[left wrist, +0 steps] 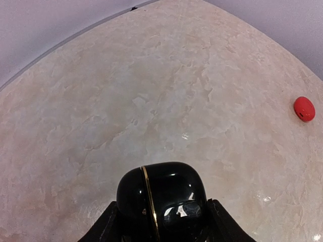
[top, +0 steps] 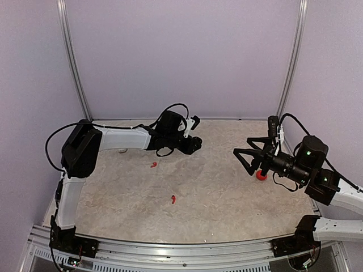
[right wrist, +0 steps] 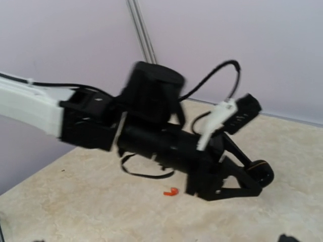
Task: Insert the wireless bluetooth earbuds into the charging case
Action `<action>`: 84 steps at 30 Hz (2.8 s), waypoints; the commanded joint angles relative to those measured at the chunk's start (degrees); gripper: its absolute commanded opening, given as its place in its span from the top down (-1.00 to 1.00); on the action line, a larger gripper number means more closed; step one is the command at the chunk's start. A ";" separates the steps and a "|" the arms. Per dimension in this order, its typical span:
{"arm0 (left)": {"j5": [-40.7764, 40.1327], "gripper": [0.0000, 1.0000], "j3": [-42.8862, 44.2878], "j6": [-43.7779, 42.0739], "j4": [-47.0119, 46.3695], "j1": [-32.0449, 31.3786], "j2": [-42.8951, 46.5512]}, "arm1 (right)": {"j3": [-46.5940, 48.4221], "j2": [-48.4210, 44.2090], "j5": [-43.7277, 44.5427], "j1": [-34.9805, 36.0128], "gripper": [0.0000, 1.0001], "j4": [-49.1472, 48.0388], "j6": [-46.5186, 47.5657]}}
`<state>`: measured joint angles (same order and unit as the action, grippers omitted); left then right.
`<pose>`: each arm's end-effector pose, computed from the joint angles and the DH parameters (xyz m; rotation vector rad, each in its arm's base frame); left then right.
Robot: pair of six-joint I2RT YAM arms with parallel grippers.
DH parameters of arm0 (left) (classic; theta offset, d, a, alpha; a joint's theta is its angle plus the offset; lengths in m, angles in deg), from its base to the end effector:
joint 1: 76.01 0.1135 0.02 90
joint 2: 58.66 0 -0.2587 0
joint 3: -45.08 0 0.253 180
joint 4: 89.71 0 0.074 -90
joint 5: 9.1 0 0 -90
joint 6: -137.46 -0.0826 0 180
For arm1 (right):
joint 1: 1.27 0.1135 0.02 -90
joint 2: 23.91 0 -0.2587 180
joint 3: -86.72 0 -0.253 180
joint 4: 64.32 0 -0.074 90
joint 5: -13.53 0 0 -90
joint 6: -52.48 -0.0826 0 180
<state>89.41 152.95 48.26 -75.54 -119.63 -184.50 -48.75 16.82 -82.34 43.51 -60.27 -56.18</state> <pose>0.3854 -0.3841 0.1623 0.8815 2.0020 -0.6072 0.1591 0.1698 0.2984 -0.4560 1.5922 0.9380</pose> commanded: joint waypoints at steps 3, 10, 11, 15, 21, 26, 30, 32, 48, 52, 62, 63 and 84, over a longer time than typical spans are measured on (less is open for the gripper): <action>-1.42 0.25 13.90 5.04 10.51 1.92 -10.54 | -1.13 -0.54 0.70 -0.77 -0.99 1.36 0.04; -0.90 0.16 19.48 7.44 14.82 3.08 -16.67 | -1.71 0.34 -0.09 -0.93 -0.99 0.22 0.37; -1.29 0.14 19.67 7.44 15.17 3.13 -17.11 | -1.84 0.64 -0.39 -0.93 -0.99 -0.07 0.42; -1.80 -0.01 19.76 6.80 16.39 3.19 -17.42 | -2.06 1.34 -1.05 -1.05 -0.99 -0.72 0.26; -2.12 -0.44 18.88 6.30 17.39 3.10 -16.08 | -2.07 1.17 -1.45 -1.03 -0.99 -0.72 0.28; -3.04 -0.81 14.18 5.35 15.58 3.02 -9.12 | -1.91 0.73 -1.59 -1.01 -0.99 -0.59 1.09; -8.24 -0.98 4.04 5.88 9.42 3.24 0.74 | -1.73 1.38 -1.86 -1.07 -0.99 -0.57 2.01; -10.69 -0.98 -2.83 7.59 4.32 4.00 6.94 | -1.72 1.82 -2.35 -1.03 -0.99 -0.88 2.14; -23.87 -0.98 -29.61 25.25 -1.15 20.07 26.86 | 0.02 5.58 -6.85 -1.24 -0.99 -2.36 3.17; -25.81 -0.98 -31.42 27.28 -1.58 23.13 25.51 | 0.43 7.03 -7.59 -1.26 -0.99 -3.00 3.15; -25.28 -0.91 -27.74 27.11 -0.62 26.98 17.29 | 0.94 9.00 -8.60 -1.33 -0.99 -3.59 2.75; -24.72 -0.89 -27.18 26.88 -0.62 27.21 16.13 | 0.99 9.09 -8.54 -1.34 -0.99 -3.60 2.77; -24.76 -0.69 -25.15 24.82 -0.62 27.41 11.21 | 3.05 20.23 -9.72 -25.02 -0.84 8.90 -2.74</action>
<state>65.46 127.75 73.77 -76.35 -91.82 -175.82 -45.43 33.06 -90.21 28.77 -57.32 -54.60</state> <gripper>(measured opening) 0.836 0.936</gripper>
